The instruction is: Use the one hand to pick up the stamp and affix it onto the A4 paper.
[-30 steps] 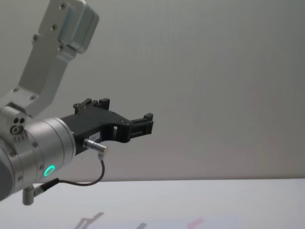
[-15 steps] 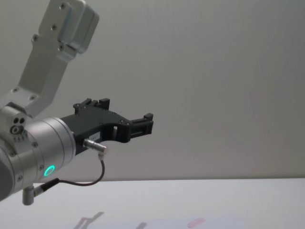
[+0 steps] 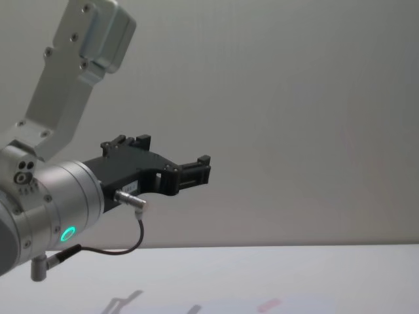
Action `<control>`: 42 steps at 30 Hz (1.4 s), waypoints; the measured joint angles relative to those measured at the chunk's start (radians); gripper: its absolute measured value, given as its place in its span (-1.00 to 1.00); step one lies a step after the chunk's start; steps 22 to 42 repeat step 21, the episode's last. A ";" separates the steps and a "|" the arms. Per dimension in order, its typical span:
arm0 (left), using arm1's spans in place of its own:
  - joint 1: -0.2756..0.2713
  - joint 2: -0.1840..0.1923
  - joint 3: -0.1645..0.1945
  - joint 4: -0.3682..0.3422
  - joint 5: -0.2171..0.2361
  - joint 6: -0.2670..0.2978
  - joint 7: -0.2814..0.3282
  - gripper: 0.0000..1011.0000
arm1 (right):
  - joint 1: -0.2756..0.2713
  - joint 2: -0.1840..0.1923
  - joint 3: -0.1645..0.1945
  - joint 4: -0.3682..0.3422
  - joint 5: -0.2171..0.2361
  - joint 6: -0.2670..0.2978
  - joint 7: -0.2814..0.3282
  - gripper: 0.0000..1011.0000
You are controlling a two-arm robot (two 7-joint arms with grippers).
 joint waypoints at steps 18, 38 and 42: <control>0.000 0.000 0.000 0.000 0.000 0.000 0.000 0.98 | -0.002 -0.002 0.001 0.003 0.003 0.000 -0.005 0.82; 0.000 0.000 0.000 0.000 0.000 0.000 0.000 0.98 | -0.003 -0.002 0.001 0.003 0.003 0.000 -0.006 0.98; 0.000 0.000 0.000 0.000 0.000 0.000 0.000 0.98 | -0.003 -0.002 0.001 0.003 0.003 0.000 -0.006 0.98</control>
